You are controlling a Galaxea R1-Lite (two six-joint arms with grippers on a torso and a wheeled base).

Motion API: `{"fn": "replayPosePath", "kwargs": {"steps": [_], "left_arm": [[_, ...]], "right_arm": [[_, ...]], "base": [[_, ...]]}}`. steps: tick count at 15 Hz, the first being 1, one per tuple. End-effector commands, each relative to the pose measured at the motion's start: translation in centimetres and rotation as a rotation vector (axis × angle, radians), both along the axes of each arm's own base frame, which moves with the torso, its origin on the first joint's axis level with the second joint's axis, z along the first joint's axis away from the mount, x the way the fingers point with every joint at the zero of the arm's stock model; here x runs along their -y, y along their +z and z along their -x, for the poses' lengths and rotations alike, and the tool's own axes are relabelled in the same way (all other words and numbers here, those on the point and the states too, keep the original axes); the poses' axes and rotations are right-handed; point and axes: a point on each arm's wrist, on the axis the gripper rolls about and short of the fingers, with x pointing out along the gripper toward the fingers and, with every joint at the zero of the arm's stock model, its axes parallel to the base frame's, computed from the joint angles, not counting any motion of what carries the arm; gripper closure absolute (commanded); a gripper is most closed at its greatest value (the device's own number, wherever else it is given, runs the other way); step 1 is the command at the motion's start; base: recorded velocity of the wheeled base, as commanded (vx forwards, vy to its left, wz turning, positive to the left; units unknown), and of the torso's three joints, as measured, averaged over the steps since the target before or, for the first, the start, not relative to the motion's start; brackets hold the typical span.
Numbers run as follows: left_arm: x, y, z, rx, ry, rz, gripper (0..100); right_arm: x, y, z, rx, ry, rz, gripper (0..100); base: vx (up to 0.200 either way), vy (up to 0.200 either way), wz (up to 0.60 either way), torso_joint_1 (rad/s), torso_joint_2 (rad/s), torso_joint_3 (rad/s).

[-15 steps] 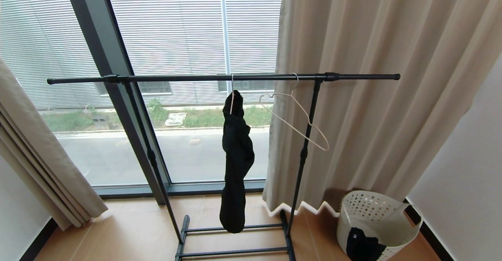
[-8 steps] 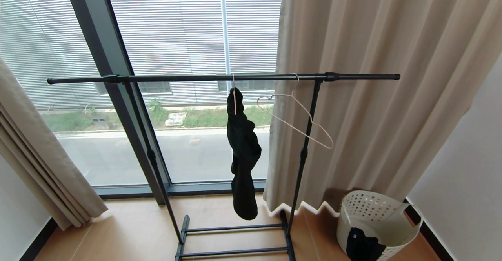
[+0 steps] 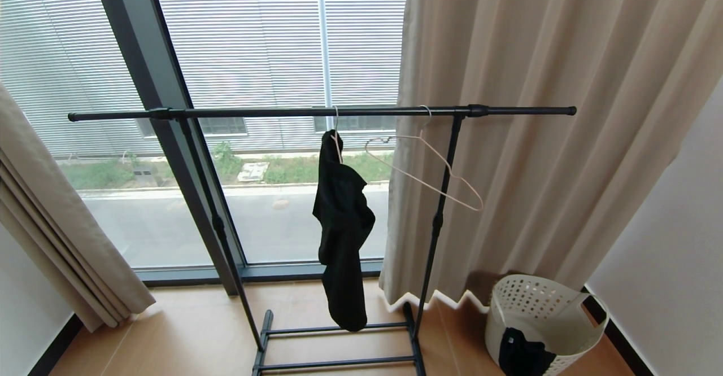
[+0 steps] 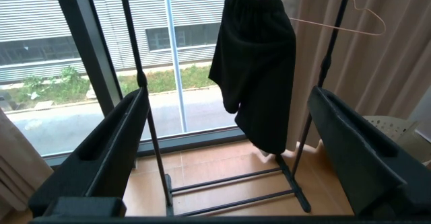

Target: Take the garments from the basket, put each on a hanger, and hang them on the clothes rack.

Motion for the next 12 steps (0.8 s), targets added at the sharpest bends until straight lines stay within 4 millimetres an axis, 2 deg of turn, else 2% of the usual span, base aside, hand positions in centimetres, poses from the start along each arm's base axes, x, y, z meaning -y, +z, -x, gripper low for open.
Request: {"fn": "replayPosePath", "kwargs": {"steps": [1,4,12], "left_arm": [[0.0,0.0,0.0,-0.001,0.001,0.004,0],[0.0,0.0,0.0,-0.001,0.001,0.005,0],[0.0,0.0,0.0,-0.001,0.001,0.008,0]], "right_arm": [[0.0,-0.07,0.0,-0.007,0.001,0.013,0],[0.0,-0.05,0.0,-0.005,0.001,0.013,0],[0.0,-0.05,0.0,-0.005,0.001,0.01,0]], "base": [[0.0,0.0,0.0,0.0,0.0,0.0],[0.0,0.0,0.0,0.0,0.0,0.0],[0.0,0.0,0.0,-0.137,0.32,0.171]]}}
